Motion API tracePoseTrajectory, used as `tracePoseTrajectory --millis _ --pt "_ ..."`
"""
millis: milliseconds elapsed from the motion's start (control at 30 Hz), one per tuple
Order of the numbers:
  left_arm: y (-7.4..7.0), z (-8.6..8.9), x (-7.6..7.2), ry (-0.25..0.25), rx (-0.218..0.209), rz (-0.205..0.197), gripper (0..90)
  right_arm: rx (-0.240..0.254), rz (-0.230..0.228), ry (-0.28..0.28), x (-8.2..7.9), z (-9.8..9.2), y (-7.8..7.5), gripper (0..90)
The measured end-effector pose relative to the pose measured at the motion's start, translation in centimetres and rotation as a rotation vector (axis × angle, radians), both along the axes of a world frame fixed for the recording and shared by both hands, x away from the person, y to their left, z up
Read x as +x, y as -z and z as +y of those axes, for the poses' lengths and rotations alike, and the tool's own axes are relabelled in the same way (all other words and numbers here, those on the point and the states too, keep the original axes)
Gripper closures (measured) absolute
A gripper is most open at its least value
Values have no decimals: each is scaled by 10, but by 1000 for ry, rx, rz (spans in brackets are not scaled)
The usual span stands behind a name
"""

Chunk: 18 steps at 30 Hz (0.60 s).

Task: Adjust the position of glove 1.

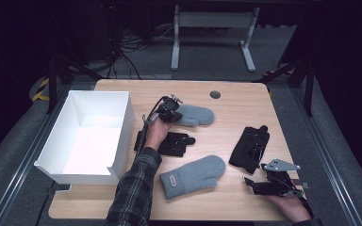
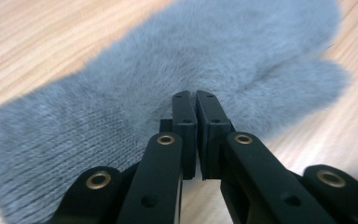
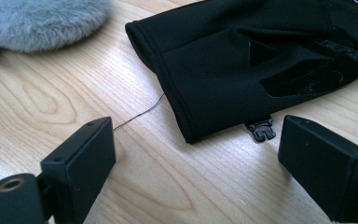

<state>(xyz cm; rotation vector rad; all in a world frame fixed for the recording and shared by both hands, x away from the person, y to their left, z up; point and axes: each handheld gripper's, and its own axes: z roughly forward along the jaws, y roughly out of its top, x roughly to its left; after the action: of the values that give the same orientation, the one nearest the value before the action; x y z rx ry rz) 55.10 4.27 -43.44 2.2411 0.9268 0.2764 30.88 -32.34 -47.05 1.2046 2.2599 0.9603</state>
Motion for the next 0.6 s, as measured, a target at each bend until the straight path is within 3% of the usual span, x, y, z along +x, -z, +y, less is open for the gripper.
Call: tracePoseTrajectory --millis 100,600 --pt "-7 0 -4 3 -42 -4 878 0 1 -2 0 0 0 113" --pt "-34 3 -37 -1 -105 -25 881 0 2 -4 -1 0 0 116"
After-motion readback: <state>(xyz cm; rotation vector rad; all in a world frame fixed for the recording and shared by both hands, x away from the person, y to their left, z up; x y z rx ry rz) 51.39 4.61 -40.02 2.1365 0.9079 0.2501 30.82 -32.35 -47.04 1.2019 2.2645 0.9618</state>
